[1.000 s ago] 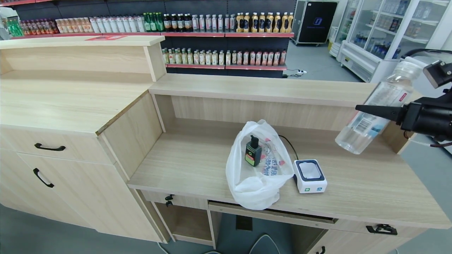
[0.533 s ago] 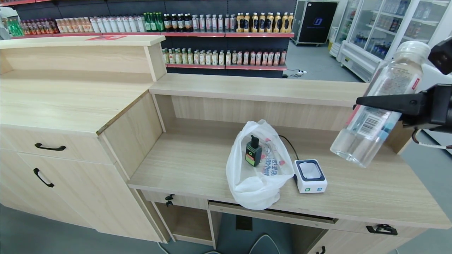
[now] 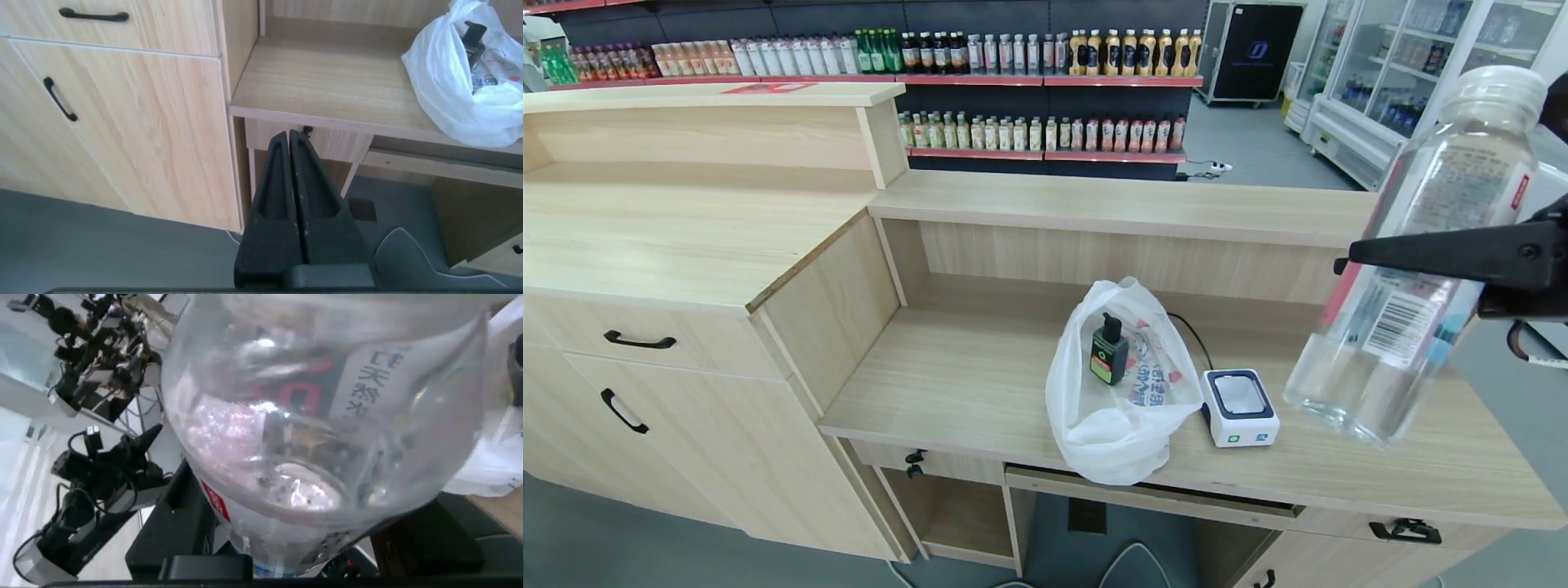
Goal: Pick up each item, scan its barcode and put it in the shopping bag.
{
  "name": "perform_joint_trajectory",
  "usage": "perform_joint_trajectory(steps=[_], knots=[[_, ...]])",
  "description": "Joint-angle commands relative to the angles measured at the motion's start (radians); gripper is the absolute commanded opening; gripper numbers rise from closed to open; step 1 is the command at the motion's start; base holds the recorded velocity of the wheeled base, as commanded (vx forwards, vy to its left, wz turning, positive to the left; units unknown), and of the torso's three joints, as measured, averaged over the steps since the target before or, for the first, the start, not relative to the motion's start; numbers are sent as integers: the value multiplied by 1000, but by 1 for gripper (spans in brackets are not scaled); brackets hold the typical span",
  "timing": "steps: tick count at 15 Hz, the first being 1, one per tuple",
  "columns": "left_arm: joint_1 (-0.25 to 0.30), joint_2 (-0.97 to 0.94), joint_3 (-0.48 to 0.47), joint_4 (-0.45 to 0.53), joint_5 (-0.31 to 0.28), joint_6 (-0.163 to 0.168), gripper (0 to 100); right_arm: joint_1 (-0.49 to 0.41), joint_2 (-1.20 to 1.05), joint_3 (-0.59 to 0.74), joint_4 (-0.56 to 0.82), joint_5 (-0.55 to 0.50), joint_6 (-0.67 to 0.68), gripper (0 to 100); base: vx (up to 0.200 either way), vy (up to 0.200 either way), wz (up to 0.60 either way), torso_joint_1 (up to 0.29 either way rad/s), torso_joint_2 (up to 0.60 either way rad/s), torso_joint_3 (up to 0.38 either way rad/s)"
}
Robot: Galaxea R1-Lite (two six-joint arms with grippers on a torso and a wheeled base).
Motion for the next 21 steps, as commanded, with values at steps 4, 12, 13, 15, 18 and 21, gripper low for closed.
perform_joint_trajectory(steps=[4, 12, 13, 15, 18, 21], knots=[[0, 0, 0, 0, 0, 0, 0, 133, -67, -5, 76, -2, 12, 0, 0, 0, 0, 0, 0, 0], [0, 0, 0, 0, 0, 0, 0, 219, 48, -57, 69, 72, -143, 0, 0, 0, 0, 0, 0, 0], [0, 0, 0, 0, 0, 0, 0, 228, 53, -45, 69, 70, -163, 0, 0, 0, 0, 0, 0, 0], [0, 0, 0, 0, 0, 0, 0, 228, 70, -14, 64, 69, -215, 0, 0, 0, 0, 0, 0, 0], [0, 0, 0, 0, 0, 0, 0, 238, 106, 11, -19, 67, -226, 0, 0, 0, 0, 0, 0, 0], [0, 0, 0, 0, 0, 0, 0, 273, 120, -2, -68, 66, -227, 0, 0, 0, 0, 0, 0, 0]])
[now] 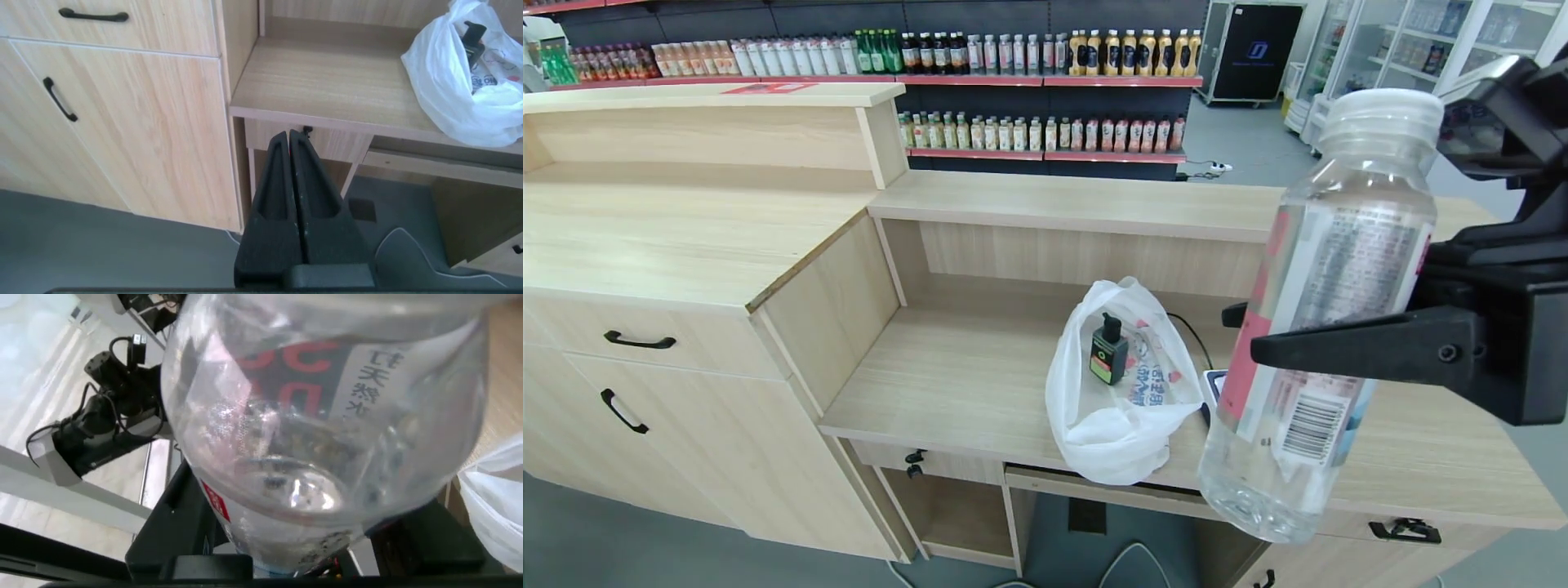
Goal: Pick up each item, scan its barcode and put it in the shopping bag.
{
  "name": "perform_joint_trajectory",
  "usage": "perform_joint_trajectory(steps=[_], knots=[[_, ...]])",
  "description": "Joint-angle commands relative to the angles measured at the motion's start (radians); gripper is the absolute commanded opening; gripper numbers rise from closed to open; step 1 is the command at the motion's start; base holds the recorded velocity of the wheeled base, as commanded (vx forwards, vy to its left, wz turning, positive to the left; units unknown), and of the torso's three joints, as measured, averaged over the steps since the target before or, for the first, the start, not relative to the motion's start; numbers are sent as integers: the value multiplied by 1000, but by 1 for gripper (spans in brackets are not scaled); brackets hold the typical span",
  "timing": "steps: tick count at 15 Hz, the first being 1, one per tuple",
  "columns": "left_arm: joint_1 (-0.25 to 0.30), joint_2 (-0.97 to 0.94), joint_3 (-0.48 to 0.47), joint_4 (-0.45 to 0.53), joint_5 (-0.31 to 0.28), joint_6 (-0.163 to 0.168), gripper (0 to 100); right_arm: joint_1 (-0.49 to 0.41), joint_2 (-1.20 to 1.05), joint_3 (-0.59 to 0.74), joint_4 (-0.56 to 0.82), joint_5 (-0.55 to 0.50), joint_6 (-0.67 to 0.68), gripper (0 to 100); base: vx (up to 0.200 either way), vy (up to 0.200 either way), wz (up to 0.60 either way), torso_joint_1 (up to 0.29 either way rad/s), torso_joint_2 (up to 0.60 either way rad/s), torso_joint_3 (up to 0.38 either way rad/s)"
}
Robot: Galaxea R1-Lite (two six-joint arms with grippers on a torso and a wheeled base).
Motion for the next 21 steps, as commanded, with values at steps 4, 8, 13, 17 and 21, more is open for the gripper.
perform_joint_trajectory(steps=[4, 8, 13, 17, 21], knots=[[0, 0, 0, 0, 0, 0, 0, 9, 8, 24, -2, -3, 1, 0, 0, 0, 0, 0, 0, 0], [0, 0, 0, 0, 0, 0, 0, 11, 8, 42, -18, -5, 0, 0, 0, 0, 0, 0, 0, 0], [0, 0, 0, 0, 0, 0, 0, 64, 33, 51, -96, -100, 0, 0, 0, 0, 0, 0, 0, 0], [0, 0, 0, 0, 0, 0, 0, 77, 34, 79, -113, -154, -5, 0, 0, 0, 0, 0, 0, 0], [0, 0, 0, 0, 0, 0, 0, 117, 27, 116, -165, -201, -6, 0, 0, 0, 0, 0, 0, 0]])
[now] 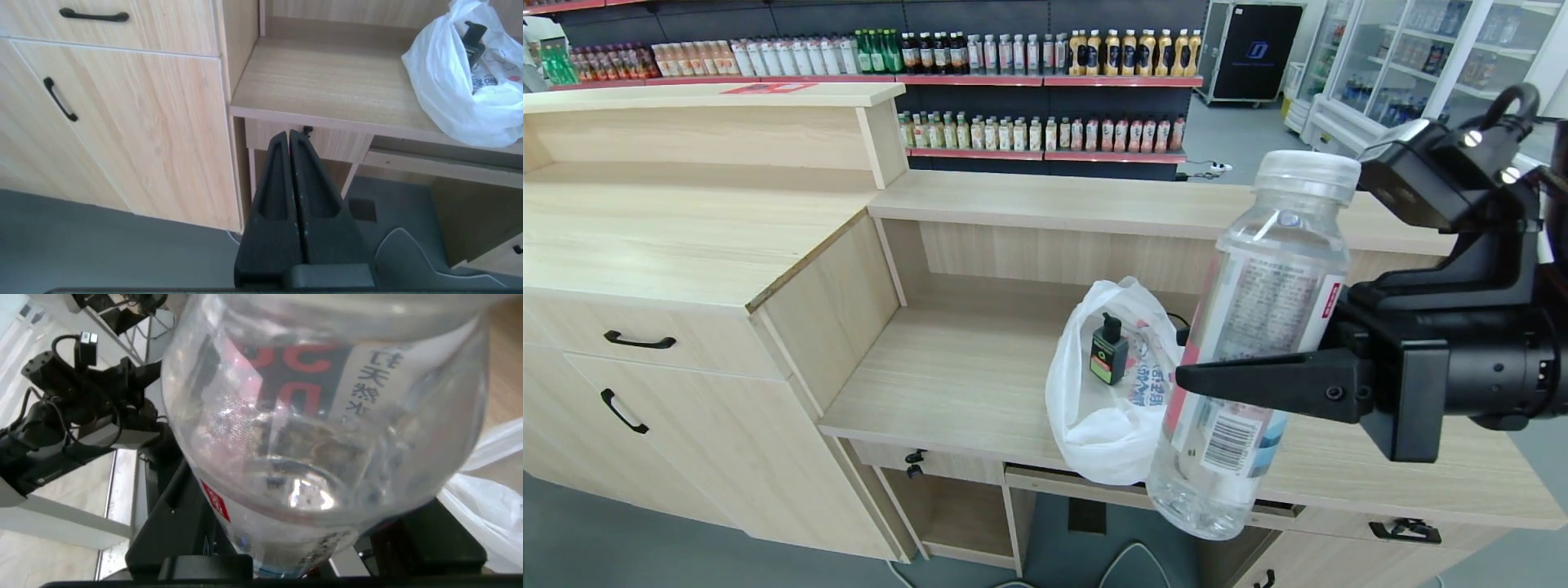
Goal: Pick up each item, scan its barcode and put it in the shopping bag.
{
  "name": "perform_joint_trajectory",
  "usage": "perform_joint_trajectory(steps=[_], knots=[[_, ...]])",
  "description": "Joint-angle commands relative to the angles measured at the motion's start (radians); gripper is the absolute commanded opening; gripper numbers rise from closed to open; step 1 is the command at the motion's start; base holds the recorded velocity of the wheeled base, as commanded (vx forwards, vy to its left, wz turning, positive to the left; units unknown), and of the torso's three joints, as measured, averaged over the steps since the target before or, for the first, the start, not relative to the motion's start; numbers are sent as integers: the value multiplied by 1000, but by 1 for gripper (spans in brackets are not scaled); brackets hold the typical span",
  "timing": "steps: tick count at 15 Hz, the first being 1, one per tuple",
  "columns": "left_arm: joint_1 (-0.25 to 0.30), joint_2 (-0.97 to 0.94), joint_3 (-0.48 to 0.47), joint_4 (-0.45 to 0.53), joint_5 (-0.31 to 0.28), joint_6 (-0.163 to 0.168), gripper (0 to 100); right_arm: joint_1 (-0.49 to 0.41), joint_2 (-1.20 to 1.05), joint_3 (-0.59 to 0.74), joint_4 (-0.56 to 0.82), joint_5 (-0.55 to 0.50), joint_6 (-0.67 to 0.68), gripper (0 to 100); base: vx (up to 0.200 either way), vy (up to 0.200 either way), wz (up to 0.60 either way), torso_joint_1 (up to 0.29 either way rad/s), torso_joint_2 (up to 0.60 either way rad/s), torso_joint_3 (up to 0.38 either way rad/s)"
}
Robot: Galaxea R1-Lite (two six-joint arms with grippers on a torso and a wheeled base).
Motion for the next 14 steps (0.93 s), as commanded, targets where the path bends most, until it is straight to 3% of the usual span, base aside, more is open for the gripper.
perform_joint_trajectory(steps=[1, 14], knots=[[0, 0, 0, 0, 0, 0, 0, 12, -5, 16, -10, -1, 0, 0, 0, 0, 0, 0, 0, 0], [0, 0, 0, 0, 0, 0, 0, 6, -7, 35, -25, -3, 0, 0, 0, 0, 0, 0, 0, 0]])
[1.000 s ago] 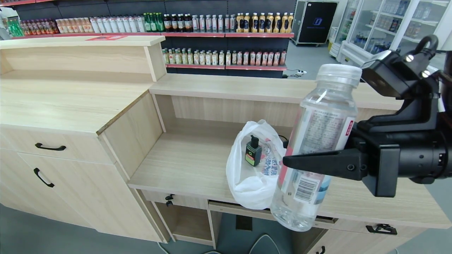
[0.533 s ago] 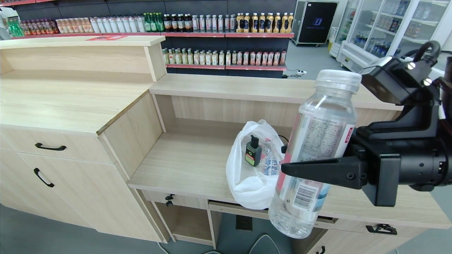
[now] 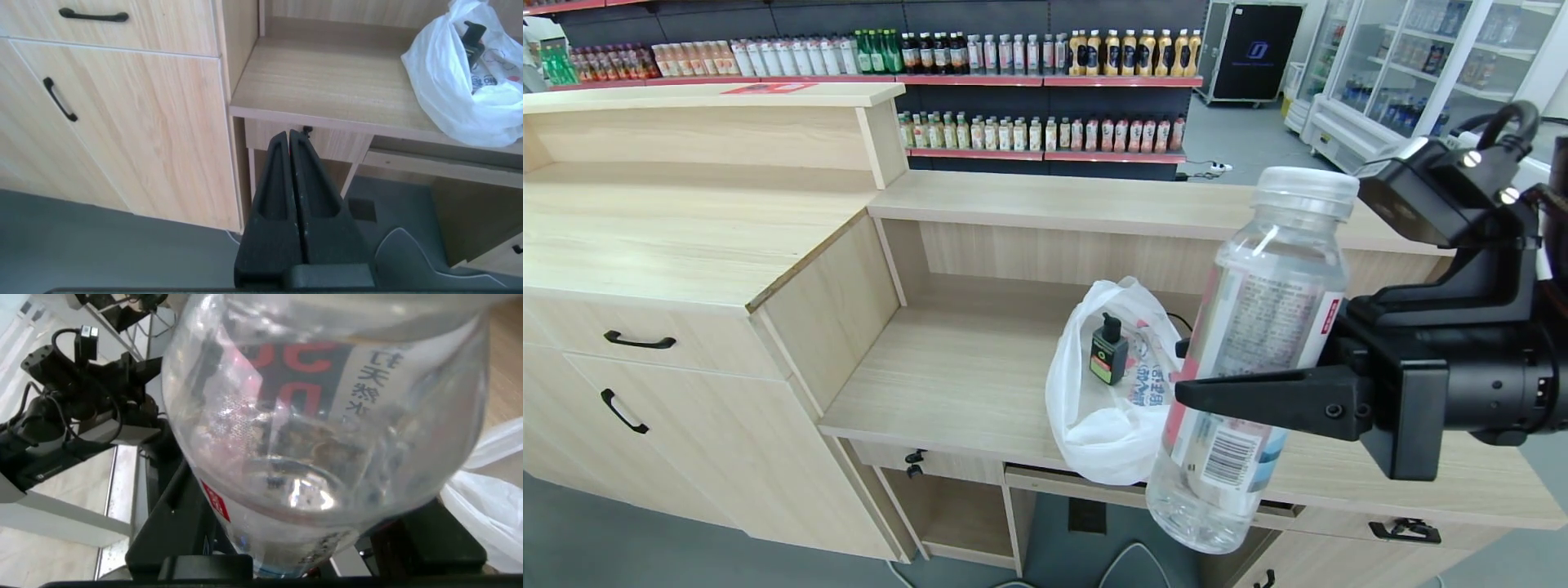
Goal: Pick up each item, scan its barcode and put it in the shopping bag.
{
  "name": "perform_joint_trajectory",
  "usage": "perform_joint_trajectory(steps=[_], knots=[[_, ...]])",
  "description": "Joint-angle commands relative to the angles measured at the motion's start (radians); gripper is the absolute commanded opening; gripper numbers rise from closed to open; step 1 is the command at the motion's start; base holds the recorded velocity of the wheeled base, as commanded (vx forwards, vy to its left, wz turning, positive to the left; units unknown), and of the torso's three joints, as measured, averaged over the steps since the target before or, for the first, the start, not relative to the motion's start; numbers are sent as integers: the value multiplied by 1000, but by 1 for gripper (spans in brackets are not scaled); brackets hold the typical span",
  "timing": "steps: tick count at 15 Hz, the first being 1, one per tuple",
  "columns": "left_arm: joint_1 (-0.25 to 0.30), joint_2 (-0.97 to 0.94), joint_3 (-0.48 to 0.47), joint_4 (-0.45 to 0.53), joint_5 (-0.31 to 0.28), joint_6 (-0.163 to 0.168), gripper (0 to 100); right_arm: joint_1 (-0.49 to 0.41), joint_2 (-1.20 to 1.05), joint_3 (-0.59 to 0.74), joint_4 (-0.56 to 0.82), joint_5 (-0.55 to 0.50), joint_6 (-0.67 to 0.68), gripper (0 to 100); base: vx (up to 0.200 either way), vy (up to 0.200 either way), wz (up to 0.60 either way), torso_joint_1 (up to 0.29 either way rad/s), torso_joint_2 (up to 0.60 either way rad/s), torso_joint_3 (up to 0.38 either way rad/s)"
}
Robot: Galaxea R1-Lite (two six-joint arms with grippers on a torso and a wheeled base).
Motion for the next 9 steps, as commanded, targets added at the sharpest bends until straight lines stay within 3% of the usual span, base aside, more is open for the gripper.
perform_joint_trajectory(steps=[1, 5, 6, 9], knots=[[0, 0, 0, 0, 0, 0, 0, 0, 0, 1, 0, 0, 0, 0, 0, 0, 0, 0, 0, 0], [0, 0, 0, 0, 0, 0, 0, -7, -11, 3, 1, 2, -20, 0, 0, 0, 0, 0, 0, 0], [0, 0, 0, 0, 0, 0, 0, -43, -25, 1, 9, 2, -84, 0, 0, 0, 0, 0, 0, 0], [0, 0, 0, 0, 0, 0, 0, -257, -61, 18, 15, 0, -271, 0, 0, 0, 0, 0, 0, 0]])
